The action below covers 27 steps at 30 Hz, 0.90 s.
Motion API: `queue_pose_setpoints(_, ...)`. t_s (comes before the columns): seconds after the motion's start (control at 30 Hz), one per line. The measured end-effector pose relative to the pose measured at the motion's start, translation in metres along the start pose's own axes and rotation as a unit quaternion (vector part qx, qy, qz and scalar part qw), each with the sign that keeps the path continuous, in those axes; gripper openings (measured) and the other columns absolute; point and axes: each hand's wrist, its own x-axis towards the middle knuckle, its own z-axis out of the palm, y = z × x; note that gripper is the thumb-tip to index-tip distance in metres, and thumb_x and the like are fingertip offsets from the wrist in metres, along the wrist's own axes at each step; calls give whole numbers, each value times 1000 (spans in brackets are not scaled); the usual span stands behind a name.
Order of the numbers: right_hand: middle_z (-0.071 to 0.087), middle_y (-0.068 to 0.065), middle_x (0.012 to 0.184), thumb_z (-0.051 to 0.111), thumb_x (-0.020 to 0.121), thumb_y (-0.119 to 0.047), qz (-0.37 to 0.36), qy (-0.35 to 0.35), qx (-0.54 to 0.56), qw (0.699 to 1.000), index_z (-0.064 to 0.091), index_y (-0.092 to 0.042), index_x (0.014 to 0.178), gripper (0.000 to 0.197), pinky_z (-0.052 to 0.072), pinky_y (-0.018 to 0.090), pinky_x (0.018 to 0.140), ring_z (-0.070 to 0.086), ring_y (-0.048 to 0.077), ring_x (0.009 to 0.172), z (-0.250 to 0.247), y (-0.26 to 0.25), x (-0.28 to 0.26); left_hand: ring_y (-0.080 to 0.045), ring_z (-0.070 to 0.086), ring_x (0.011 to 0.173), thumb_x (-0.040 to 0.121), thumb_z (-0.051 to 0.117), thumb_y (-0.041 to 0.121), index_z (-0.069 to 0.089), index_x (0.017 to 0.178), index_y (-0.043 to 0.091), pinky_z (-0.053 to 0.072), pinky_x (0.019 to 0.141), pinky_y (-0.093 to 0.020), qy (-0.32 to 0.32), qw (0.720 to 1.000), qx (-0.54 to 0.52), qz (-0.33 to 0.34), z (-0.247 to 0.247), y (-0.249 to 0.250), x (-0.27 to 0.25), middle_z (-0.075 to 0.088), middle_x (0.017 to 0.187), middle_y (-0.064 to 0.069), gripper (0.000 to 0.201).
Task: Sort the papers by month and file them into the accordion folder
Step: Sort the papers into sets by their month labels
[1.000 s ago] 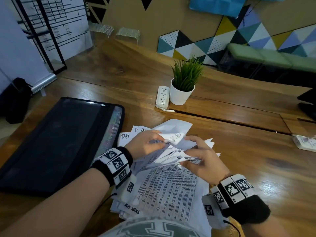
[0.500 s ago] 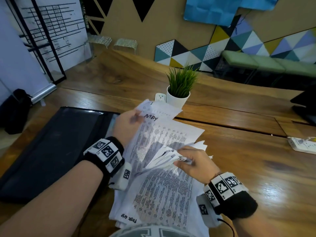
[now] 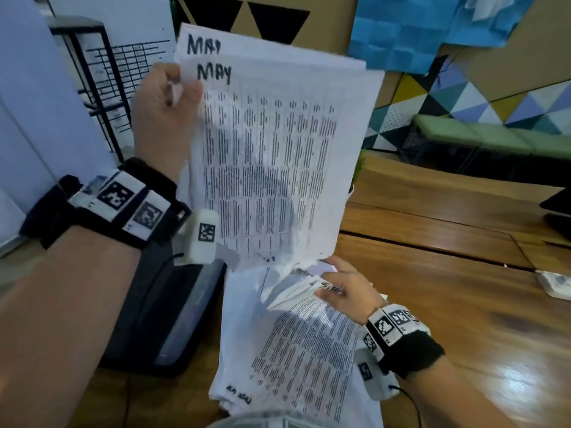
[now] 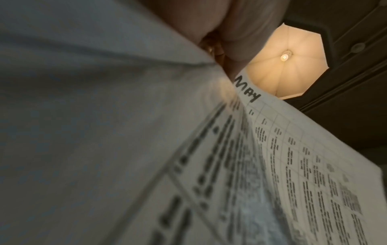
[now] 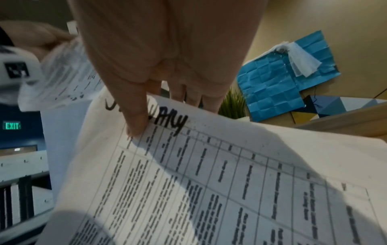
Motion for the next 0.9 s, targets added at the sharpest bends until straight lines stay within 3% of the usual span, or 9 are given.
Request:
queue_pose_setpoints(0.1,49,-12,130,61,85,-35,66,-39,50,996,61,-19,120,38,42,19,97,50,2,113,-22,-12,-27,9,52,62,94,53,21,53,86,23,42,58,-9,1,999,5,-53,2,-11,-3,55,78,15,8)
queue_pose_setpoints(0.2,64,-18,114,56,70,-67,69,-75,91,991,65,-33,109,53,51,29,90,62,-1,99,-52,-22,-64,0,50,63,96,52,22,52,84,23,42,56,-13,-26,992,15,-122,14,-38,-27,58,79,3,12)
queue_pose_setpoints(0.3,69,-19,102,63,82,-35,48,-115,125,984,70,-32,102,21,52,28,86,64,0,98,-85,-40,-95,-17,55,80,96,53,23,56,95,15,40,61,-14,-80,977,34,-195,32,-69,-67,60,92,-8,9)
queue_pose_setpoints(0.4,71,-21,94,60,85,-19,30,-131,173,976,70,-38,95,23,48,10,73,66,-4,88,-119,-63,-112,-23,62,90,95,54,20,59,98,10,51,78,-33,-144,947,1,-287,49,-100,-119,67,100,-9,11)
queue_pose_setpoints(0.47,72,-19,90,59,85,-17,31,-137,187,972,71,-39,91,26,48,8,69,67,-3,83,-136,-73,-111,-22,61,86,94,54,18,59,96,9,51,80,-38,-183,934,4,-308,58,-112,-151,67,98,-15,10)
queue_pose_setpoints(0.57,71,-8,105,57,85,-15,27,-162,169,972,70,-22,104,23,52,25,84,66,10,99,-156,-80,-95,-19,54,75,93,55,18,57,91,11,42,67,-23,-230,913,38,-334,67,-130,-186,62,88,-10,7)
queue_pose_setpoints(0.7,72,-10,98,62,81,-20,42,-168,118,978,70,-18,100,21,52,23,81,68,9,92,-161,-77,-49,-21,54,77,83,61,32,57,89,13,41,73,-35,-267,880,28,-392,75,-149,-208,59,81,-6,20)
queue_pose_setpoints(0.8,68,-17,100,65,83,-24,85,-190,12,978,67,-27,99,16,49,28,84,65,6,89,-131,-53,2,-16,54,89,79,75,17,53,110,13,42,82,-32,-363,850,45,-378,74,-146,-211,59,99,1,38)
queue_pose_setpoints(0.9,63,-13,109,60,88,-26,109,-247,-60,961,62,-23,110,23,45,33,94,60,8,96,-79,-21,41,-24,62,98,73,76,4,42,129,16,49,90,-38,-366,847,41,-383,72,-148,-216,63,112,-8,67)
